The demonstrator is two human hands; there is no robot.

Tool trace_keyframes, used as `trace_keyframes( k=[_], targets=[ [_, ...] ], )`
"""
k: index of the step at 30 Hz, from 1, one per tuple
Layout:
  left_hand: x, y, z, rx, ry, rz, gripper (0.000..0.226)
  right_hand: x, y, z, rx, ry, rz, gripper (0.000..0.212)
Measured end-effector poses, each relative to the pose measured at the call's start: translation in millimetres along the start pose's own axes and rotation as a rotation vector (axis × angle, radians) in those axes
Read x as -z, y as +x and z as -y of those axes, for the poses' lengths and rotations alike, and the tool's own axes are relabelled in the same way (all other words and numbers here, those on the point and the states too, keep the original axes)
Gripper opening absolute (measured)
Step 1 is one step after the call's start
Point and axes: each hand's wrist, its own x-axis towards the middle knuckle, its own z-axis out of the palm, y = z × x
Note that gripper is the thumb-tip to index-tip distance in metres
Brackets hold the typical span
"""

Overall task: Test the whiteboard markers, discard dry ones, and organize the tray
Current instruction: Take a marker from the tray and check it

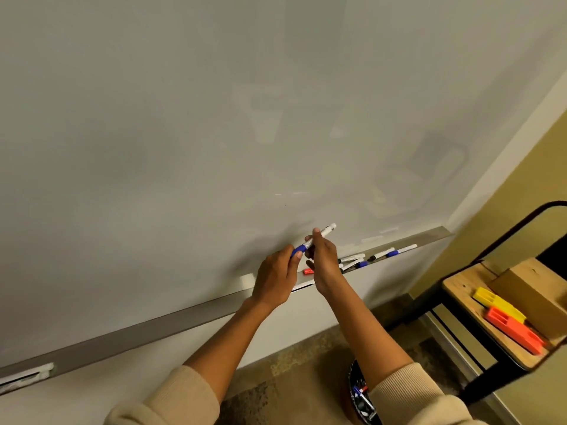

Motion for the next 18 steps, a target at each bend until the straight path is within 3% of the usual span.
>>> trace_keyframes(
  k=[8,18],
  targets=[
    [-15.3,22.6,-43.6,0.003,0.043,0.0,0.03,9.0,13.0,29.2,-0.077,0.255,-0.097,0.035],
    [-30.3,22.7,-57.1,0.06,0.074,-0.006,0.044,15.7,18.2,25.1,-0.105,0.294,-0.127,0.038]
  ],
)
